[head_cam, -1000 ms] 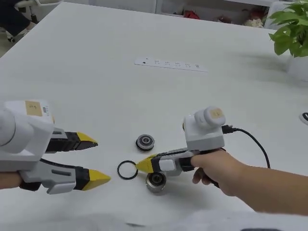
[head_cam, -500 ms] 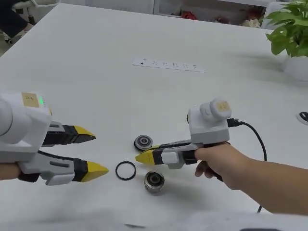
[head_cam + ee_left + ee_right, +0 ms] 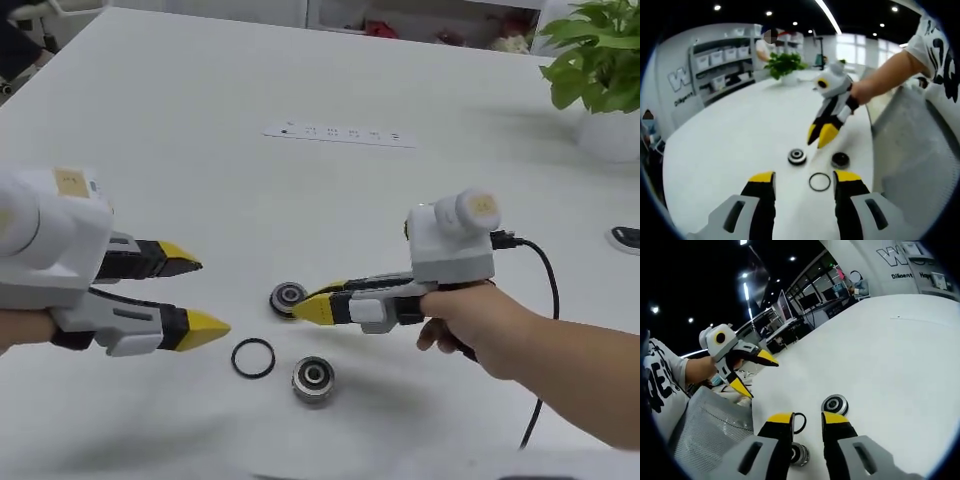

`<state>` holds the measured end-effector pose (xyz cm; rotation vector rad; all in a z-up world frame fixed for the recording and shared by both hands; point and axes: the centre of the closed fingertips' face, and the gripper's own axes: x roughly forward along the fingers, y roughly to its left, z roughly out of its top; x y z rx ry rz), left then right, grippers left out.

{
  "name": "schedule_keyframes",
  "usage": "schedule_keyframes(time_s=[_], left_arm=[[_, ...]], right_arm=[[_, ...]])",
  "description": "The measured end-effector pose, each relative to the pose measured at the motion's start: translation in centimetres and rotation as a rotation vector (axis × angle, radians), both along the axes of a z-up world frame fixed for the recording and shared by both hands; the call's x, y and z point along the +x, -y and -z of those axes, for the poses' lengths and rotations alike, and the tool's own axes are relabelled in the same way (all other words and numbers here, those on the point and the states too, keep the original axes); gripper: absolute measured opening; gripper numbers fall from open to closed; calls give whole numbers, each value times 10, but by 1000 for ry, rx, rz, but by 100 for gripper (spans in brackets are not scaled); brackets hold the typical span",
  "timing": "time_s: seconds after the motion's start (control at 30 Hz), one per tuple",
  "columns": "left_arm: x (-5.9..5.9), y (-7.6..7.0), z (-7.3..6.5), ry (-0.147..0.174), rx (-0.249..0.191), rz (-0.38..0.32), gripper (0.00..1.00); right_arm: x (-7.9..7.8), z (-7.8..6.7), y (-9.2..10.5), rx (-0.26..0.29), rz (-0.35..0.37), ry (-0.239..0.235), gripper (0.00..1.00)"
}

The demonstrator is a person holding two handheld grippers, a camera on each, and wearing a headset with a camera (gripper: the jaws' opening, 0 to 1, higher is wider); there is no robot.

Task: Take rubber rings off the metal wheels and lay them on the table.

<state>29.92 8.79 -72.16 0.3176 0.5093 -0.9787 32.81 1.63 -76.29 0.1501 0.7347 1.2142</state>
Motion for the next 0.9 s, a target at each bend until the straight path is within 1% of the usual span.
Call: schedule_keyframes(time_s=[0.17,0.23,0.37,0.53,0.7,0.8,0.9], left_arm=[[8,0,1,-1,3,-1,47],[10,0,3,-2,7,0,47],[15,0,6,-4,14,1,47],[19,1,9,-5,23,5,47],[25,2,13,-4,30,4,47],[29,3,16,-9,32,5,46],[31,5,18,-12,32,7,46]], right_arm=[[6,0,4,-19,6,40,21],[9,0,6,-30,9,63,23],[13,2,9,-52,3,95,24],[16,8,13,-97,-13,148,26],[18,13,16,-126,-27,179,27],[19,16,17,-140,-35,191,28],[19,17,16,-142,-35,192,28]])
